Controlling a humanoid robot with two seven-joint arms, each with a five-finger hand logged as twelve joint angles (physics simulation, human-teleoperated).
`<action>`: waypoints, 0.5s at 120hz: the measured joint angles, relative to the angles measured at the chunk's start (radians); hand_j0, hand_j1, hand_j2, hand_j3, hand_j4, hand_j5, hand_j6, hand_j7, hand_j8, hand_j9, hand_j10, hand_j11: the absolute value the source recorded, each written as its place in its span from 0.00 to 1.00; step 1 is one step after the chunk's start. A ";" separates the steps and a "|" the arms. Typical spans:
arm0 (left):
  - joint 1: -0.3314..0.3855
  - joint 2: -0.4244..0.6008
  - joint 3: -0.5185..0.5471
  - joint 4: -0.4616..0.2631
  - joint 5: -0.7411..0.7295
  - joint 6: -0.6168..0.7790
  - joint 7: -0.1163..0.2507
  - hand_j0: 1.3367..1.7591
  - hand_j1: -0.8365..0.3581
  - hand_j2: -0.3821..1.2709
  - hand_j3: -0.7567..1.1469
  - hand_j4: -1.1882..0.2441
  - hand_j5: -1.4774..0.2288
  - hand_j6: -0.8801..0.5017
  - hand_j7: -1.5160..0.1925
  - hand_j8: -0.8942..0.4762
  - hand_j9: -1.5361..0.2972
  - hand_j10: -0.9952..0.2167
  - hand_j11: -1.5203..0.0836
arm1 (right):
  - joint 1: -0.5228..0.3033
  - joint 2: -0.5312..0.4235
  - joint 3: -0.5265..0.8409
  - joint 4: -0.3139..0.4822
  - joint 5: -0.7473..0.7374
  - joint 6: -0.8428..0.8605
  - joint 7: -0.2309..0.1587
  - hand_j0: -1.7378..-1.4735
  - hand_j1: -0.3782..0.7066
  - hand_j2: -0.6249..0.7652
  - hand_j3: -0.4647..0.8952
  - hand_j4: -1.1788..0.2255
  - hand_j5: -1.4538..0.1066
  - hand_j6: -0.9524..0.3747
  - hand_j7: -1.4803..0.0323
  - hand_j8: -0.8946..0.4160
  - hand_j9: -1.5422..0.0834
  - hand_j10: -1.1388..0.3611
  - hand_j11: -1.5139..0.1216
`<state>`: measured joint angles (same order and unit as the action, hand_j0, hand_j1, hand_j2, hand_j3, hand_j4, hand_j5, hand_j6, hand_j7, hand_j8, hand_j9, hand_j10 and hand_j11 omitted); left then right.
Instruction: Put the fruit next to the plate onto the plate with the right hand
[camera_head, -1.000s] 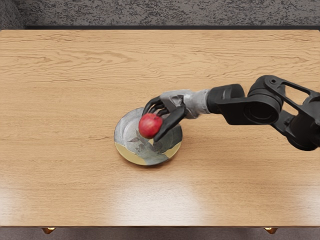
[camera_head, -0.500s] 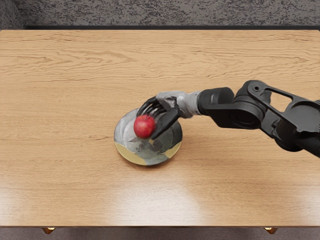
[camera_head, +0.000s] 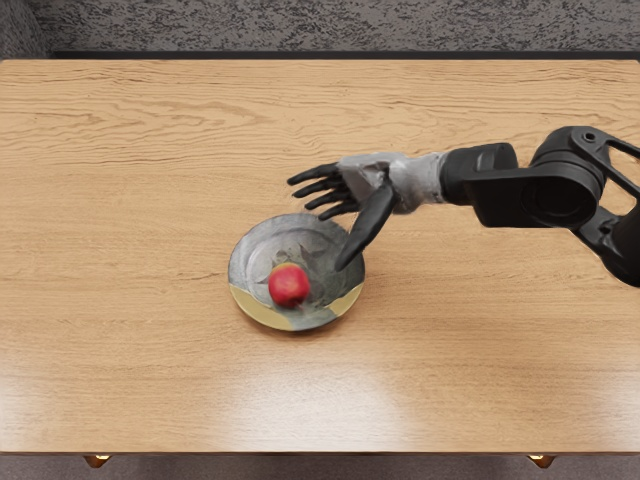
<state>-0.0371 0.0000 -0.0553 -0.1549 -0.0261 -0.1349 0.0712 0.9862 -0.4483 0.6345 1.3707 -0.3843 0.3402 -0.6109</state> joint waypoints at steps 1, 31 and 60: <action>0.000 0.000 0.000 0.000 0.000 0.000 0.000 0.76 0.76 0.26 0.40 0.67 0.69 0.47 0.71 0.48 0.67 0.63 0.76 | 0.000 -0.007 0.003 0.000 0.012 0.009 0.000 0.30 0.15 0.44 0.34 0.76 0.83 0.64 0.87 0.60 0.85 0.68 0.83; 0.000 0.000 0.000 0.000 0.000 0.000 0.000 0.76 0.76 0.26 0.40 0.67 0.69 0.47 0.71 0.48 0.67 0.63 0.76 | -0.044 -0.241 0.044 -0.011 0.385 0.239 0.000 0.30 0.09 0.44 0.34 0.80 0.88 0.67 0.92 0.64 0.90 0.72 0.87; -0.001 0.000 0.000 0.000 0.000 0.000 0.000 0.76 0.76 0.26 0.40 0.67 0.69 0.47 0.71 0.48 0.67 0.63 0.76 | -0.251 -0.363 0.173 -0.103 0.591 0.268 0.000 0.30 0.08 0.44 0.34 0.81 0.89 0.68 0.94 0.65 0.91 0.73 0.89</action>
<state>-0.0382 0.0000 -0.0554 -0.1550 -0.0260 -0.1350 0.0714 0.7352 -0.8114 0.8076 1.2676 0.2064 0.6081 -0.6109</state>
